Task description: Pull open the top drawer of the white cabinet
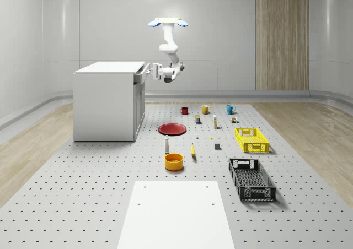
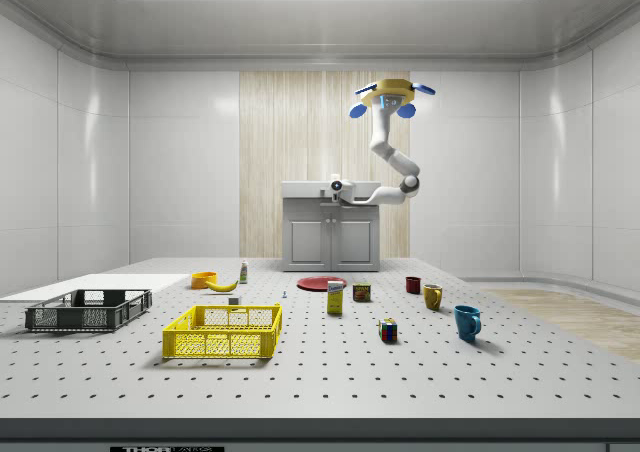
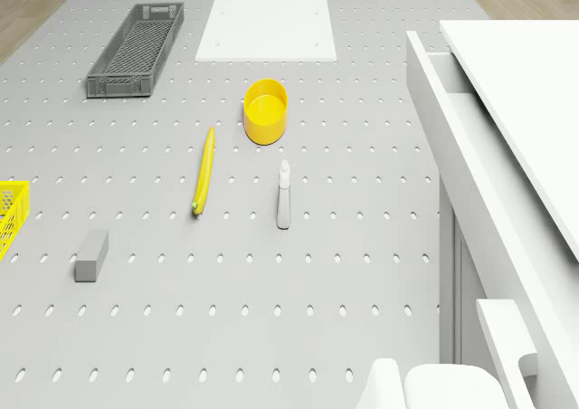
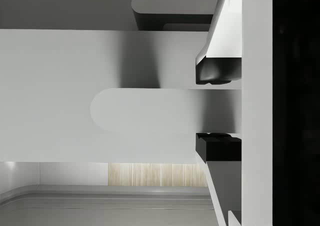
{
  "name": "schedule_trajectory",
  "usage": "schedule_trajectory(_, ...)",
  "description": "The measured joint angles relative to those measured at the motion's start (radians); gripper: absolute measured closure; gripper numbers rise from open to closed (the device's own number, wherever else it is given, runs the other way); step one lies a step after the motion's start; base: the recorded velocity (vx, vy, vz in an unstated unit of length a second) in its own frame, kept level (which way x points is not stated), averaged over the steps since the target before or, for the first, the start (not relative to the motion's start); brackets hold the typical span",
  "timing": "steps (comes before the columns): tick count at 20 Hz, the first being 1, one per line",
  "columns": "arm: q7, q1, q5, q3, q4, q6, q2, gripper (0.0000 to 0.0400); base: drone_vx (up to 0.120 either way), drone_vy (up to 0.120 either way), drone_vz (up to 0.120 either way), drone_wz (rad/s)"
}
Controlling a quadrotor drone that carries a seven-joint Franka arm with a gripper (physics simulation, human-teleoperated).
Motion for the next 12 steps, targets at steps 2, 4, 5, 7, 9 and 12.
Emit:
schedule_trajectory(2, 0.005, -0.004, -0.016, -0.02, -0.001, -0.013, -0.006, 0.028, 0.0, 0.0, 0.0, 0.0)
schedule_trajectory(4, 0.011, -0.008, -0.036, -0.04, -0.001, -0.027, -0.013, 0.0282, 0.0, 0.0, 0.0, 0.0)
schedule_trajectory(5, 0.013, -0.009, -0.045, -0.05, -0.001, -0.033, -0.015, 0.0282, 0.0, 0.0, 0.0, 0.0)
schedule_trajectory(7, 0.019, -0.013, -0.065, -0.071, 0.0, -0.046, -0.022, 0.0283, 0.0, 0.0, 0.0, 0.0)
schedule_trajectory(9, 0.025, -0.016, -0.088, -0.094, 0.002, -0.061, -0.028, 0.0284, 0.0, 0.0, 0.0, 0.0)
schedule_trajectory(12, 0.035, -0.021, -0.124, -0.131, 0.006, -0.085, -0.037, 0.0284, 0.0, 0.0, 0.0, 0.0)
